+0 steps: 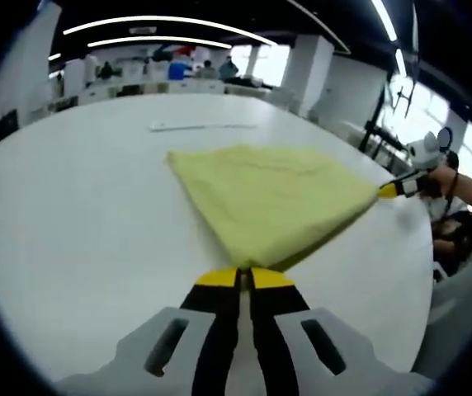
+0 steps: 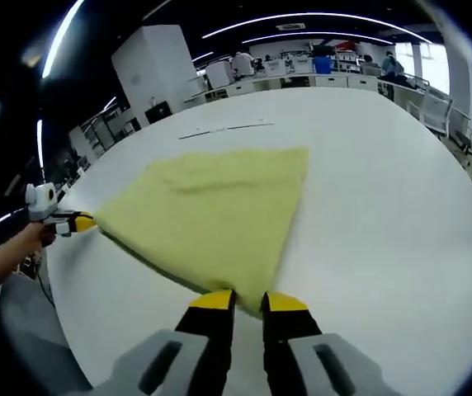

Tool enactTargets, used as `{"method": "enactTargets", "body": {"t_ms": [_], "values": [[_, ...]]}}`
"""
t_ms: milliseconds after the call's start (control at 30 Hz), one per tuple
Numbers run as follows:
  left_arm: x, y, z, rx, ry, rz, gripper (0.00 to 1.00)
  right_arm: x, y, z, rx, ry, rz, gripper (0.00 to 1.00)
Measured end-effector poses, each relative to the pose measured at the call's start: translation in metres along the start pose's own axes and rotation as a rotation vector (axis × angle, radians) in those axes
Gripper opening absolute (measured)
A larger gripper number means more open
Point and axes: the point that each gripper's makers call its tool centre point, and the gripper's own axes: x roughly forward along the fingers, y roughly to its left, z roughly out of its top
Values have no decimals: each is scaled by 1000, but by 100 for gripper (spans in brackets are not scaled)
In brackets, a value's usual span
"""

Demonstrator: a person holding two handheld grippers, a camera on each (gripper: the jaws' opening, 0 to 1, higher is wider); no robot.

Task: Fold the garment on the visible template until the final outline fits inside the template.

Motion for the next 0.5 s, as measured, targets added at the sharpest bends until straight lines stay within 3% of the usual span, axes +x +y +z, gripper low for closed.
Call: {"method": "enactTargets", "body": {"t_ms": [200,333,500], "values": [[-3,1,1,47,7,2,0,0,0,2,-9,-1,4,2],[-3,0,1,152,45,5,0,-1,-2,3,-15,-10,1,0],[-5,1,4,144,39,-2,0,-1,-2,4,-29,-10,-3,0]]}}
